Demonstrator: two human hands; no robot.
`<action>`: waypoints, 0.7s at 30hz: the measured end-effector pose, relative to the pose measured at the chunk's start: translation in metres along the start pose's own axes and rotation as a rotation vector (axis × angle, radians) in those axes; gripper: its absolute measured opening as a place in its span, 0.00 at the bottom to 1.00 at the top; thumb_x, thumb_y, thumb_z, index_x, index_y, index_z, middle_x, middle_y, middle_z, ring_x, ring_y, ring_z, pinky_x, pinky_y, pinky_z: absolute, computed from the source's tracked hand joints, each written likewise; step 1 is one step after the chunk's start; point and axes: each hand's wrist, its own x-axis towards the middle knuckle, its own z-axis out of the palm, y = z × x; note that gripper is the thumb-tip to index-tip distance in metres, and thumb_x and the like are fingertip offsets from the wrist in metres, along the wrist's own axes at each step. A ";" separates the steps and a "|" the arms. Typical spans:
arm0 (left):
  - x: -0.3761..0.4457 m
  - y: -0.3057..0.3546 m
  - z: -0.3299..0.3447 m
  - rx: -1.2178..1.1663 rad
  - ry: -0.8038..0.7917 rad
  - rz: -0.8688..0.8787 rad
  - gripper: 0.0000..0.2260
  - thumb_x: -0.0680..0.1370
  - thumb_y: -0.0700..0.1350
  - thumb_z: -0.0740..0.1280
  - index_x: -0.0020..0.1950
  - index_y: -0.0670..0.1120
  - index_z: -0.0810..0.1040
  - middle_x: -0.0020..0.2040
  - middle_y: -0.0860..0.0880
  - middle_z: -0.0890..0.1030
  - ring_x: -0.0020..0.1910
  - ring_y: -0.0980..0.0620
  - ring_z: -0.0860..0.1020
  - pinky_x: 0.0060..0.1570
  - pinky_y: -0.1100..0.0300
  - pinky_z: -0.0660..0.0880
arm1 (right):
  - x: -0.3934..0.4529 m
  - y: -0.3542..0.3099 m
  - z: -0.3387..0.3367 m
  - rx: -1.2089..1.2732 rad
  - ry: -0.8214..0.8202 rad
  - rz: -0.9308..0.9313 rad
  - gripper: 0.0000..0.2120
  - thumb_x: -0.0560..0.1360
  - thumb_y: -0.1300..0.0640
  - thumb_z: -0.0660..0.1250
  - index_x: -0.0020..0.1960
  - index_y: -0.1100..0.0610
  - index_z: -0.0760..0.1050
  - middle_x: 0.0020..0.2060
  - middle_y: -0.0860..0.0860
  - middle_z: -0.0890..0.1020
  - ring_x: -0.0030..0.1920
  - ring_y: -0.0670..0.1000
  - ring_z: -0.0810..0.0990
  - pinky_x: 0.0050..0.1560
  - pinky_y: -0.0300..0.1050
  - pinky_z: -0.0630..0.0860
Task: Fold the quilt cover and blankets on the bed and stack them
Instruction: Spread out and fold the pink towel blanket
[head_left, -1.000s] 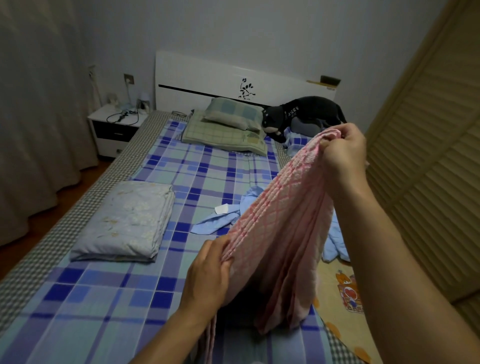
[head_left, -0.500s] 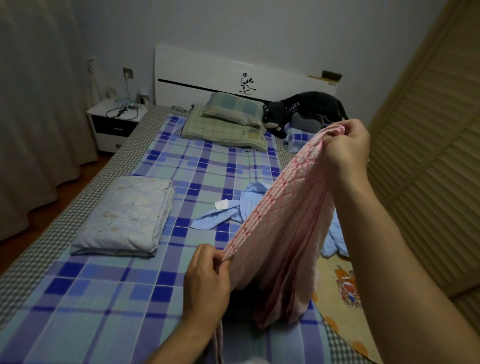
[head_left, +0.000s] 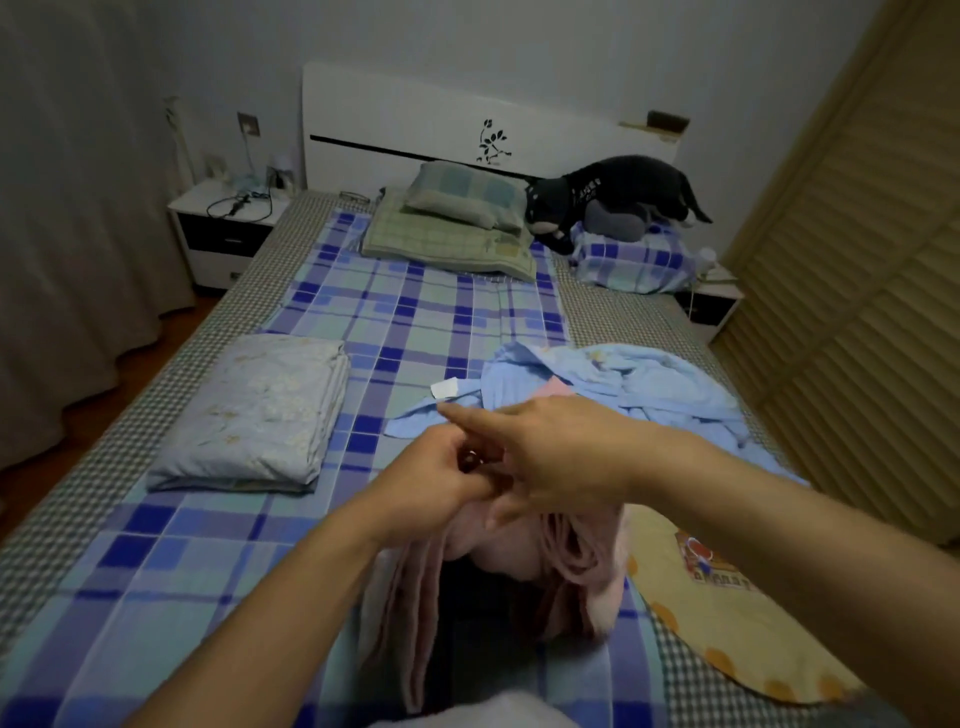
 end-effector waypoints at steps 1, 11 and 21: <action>0.000 -0.002 0.004 0.024 0.011 0.024 0.04 0.76 0.36 0.71 0.50 0.40 0.81 0.45 0.44 0.85 0.47 0.51 0.83 0.51 0.54 0.79 | 0.004 0.000 0.009 -0.020 -0.046 0.054 0.45 0.70 0.36 0.72 0.78 0.41 0.51 0.56 0.47 0.81 0.51 0.49 0.78 0.44 0.46 0.70; -0.027 -0.078 0.045 0.475 0.689 -0.115 0.20 0.69 0.37 0.69 0.58 0.53 0.72 0.55 0.53 0.72 0.53 0.52 0.74 0.49 0.54 0.74 | 0.003 0.012 0.035 -0.025 0.215 0.319 0.07 0.68 0.52 0.64 0.37 0.55 0.73 0.32 0.53 0.78 0.36 0.59 0.76 0.33 0.51 0.76; -0.058 -0.128 0.038 0.653 0.530 0.003 0.26 0.77 0.38 0.67 0.74 0.51 0.67 0.60 0.48 0.77 0.47 0.47 0.79 0.38 0.58 0.74 | -0.028 0.061 0.001 0.055 0.577 0.691 0.13 0.71 0.54 0.66 0.53 0.50 0.83 0.47 0.55 0.86 0.49 0.63 0.82 0.47 0.56 0.81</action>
